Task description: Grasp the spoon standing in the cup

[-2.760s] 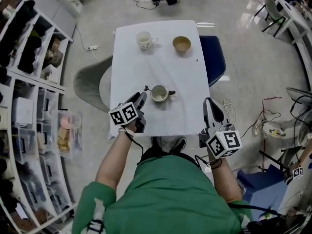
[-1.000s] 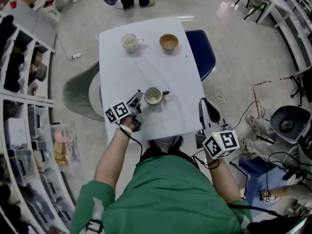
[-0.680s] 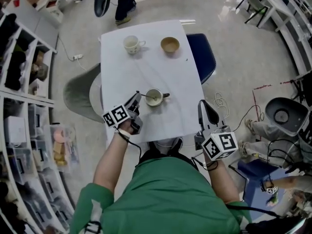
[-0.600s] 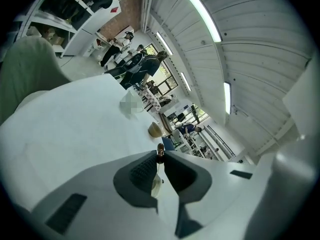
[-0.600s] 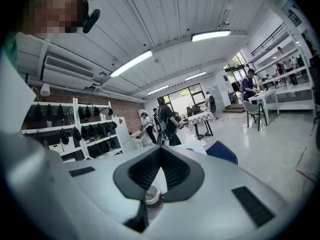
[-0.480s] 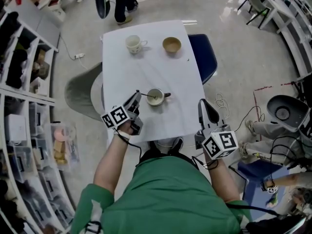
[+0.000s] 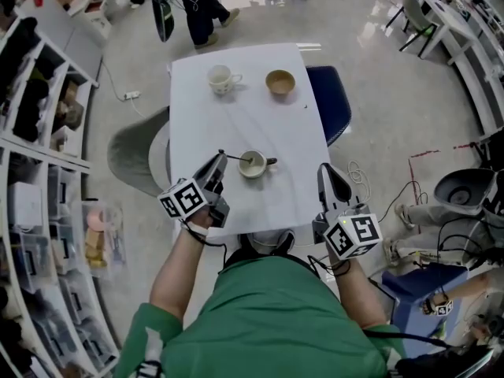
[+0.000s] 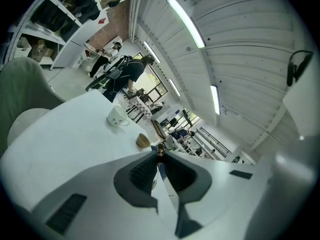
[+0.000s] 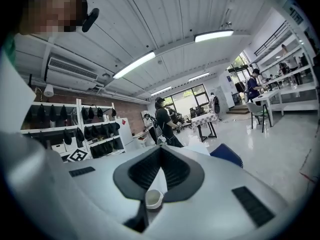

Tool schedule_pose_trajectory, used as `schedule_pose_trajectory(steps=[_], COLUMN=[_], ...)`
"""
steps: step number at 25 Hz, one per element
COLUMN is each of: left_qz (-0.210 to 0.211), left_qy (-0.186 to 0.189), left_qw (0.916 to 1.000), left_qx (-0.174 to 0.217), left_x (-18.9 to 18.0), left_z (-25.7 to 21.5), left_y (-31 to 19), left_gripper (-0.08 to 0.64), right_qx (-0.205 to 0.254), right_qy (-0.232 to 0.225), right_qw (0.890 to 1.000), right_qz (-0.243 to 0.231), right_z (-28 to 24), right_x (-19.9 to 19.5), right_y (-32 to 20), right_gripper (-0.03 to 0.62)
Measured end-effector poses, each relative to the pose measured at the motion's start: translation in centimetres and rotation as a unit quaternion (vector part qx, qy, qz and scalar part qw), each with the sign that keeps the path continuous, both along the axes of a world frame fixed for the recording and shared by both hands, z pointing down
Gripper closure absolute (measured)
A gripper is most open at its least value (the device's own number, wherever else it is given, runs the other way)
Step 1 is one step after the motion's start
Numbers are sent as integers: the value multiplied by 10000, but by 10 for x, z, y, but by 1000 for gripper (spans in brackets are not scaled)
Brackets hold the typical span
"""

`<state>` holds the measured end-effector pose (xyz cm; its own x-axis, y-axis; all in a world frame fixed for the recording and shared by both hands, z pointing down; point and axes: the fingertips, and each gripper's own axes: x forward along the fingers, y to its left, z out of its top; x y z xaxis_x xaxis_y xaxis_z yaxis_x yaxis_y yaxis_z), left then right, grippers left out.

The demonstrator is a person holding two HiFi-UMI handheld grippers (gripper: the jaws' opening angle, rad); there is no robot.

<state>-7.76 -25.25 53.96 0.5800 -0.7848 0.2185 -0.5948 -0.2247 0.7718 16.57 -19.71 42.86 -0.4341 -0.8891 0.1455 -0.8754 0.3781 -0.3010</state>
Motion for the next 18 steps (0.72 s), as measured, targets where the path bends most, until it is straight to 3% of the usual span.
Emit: schedule_pose_trajectory(steps=[18], left_qz=[53], left_qy=[-170], left_qw=[9952], left_qx=[965], left_x=[5], left_z=[-84], left_y=[17], left_gripper=[503], right_qx=[181], right_qy=[-13], right_qw=[9998], right_qz=[-48], right_z=[-16], right_x=[-1], right_y=[-14], right_gripper=[577])
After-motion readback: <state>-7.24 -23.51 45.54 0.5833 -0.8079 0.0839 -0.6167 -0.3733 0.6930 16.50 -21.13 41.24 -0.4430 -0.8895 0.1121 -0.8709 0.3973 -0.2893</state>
